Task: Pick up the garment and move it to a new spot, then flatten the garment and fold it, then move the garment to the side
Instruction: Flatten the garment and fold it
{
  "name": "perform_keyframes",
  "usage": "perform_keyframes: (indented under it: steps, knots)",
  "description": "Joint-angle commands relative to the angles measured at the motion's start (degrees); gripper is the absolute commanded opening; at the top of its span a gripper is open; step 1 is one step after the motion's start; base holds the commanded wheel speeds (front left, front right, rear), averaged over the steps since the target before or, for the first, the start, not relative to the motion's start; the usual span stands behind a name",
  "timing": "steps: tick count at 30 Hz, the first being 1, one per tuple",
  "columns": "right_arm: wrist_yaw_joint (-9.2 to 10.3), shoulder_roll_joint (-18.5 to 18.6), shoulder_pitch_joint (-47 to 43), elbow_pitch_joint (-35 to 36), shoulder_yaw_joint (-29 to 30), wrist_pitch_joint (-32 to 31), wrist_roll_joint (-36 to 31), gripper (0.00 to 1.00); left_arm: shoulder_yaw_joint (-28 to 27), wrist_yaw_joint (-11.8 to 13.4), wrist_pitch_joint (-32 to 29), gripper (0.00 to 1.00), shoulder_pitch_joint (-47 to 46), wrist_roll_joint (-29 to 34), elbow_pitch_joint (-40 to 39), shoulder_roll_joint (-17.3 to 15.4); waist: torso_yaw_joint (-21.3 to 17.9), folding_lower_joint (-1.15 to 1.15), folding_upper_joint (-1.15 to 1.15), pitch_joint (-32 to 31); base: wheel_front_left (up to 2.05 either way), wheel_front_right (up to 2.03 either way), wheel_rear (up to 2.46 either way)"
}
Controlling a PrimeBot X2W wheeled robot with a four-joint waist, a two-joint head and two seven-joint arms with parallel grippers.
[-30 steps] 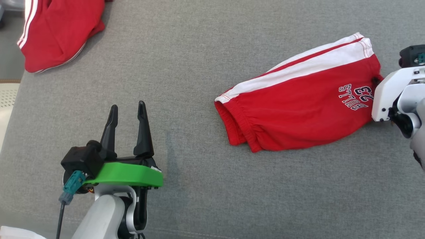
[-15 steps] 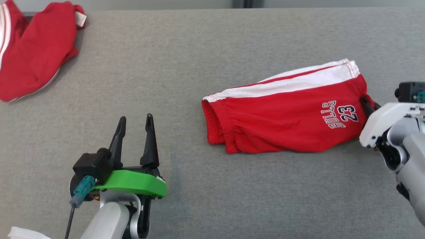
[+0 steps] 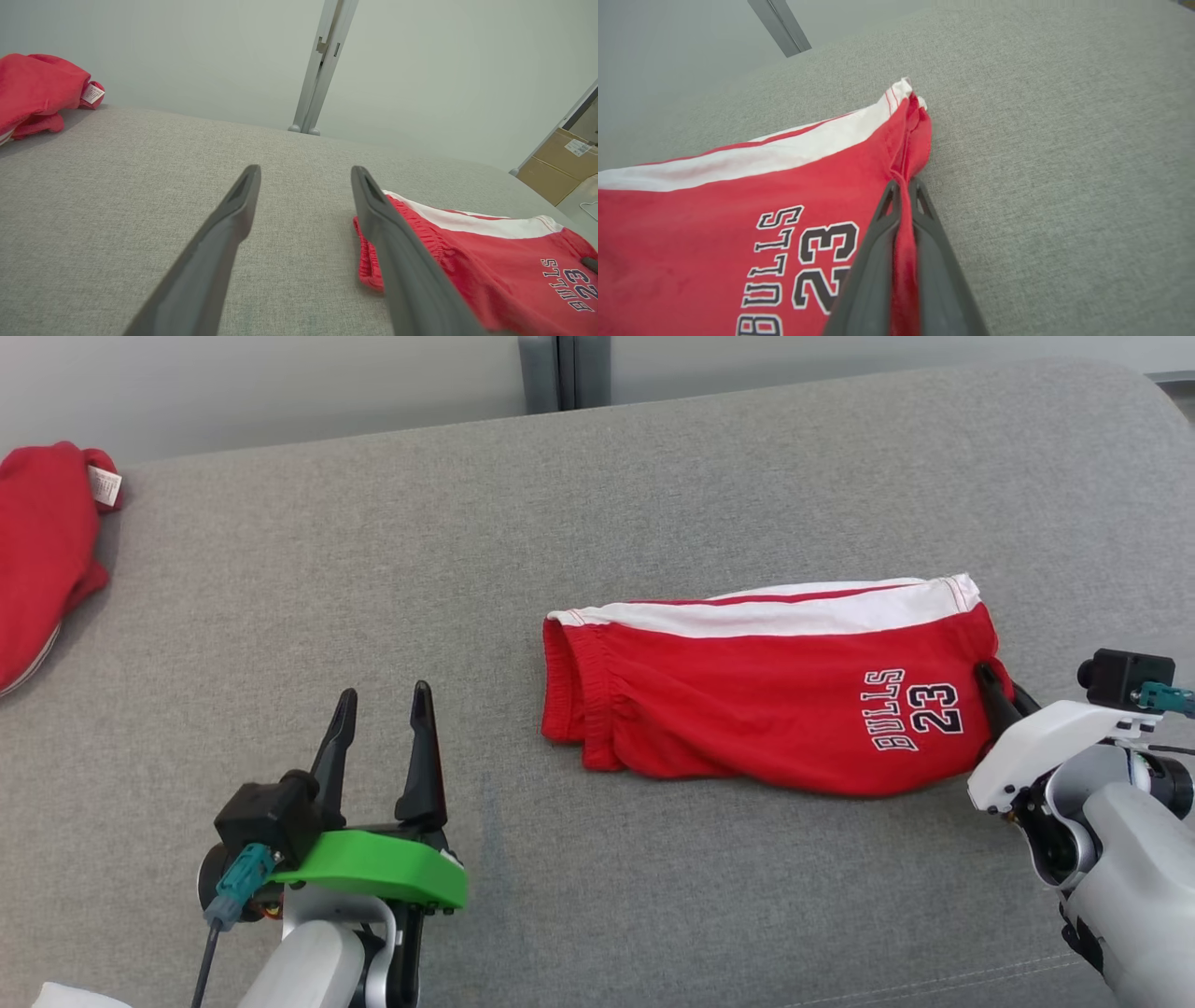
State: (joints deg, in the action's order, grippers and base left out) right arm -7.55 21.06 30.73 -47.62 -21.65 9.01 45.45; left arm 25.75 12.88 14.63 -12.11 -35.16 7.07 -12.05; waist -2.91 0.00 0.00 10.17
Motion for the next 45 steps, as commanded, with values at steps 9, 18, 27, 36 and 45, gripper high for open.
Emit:
perform_keyframes:
  steps: [9, 18, 27, 36, 45]
  knots:
    - [0.08, -1.22, 1.33, 4.03, 1.11, -1.47, -1.89, 0.0, 0.2, -0.24, -0.01, 1.0, 1.0, -0.48, 0.98, 0.22, 2.46, 0.0, 0.0, -1.87, 0.0, 0.0, 0.0]
    - [0.08, -5.75, 3.4, 12.91, -3.86, -7.65, -5.23, 0.0, -0.11, -1.23, 0.4, 1.0, 1.34, -0.89, 1.92, 1.97, 6.9, 0.0, 0.0, -3.47, 0.0, 0.0, 0.0]
    - [0.08, -10.47, 4.28, 13.92, -8.89, -12.59, -7.56, 0.0, -0.7, -2.3, 0.55, 1.0, 0.46, -0.12, 2.55, 3.46, 10.66, 0.0, 0.0, -2.79, 0.0, 0.0, 0.0]
    - [0.08, -12.03, 4.71, 11.81, -12.2, -13.12, -8.13, 0.0, -2.16, -2.94, 0.63, 1.0, 0.61, 0.86, 2.88, 4.4, 11.39, 0.0, 0.0, -1.92, 0.0, 0.0, 0.0]
    - [0.08, -12.56, 3.95, 14.18, -17.14, -11.62, -5.65, 1.0, -1.89, -3.95, 0.6, 1.0, 0.33, 2.0, 3.65, 5.22, 9.57, 0.0, 0.0, -2.16, 0.0, 0.0, 0.0]
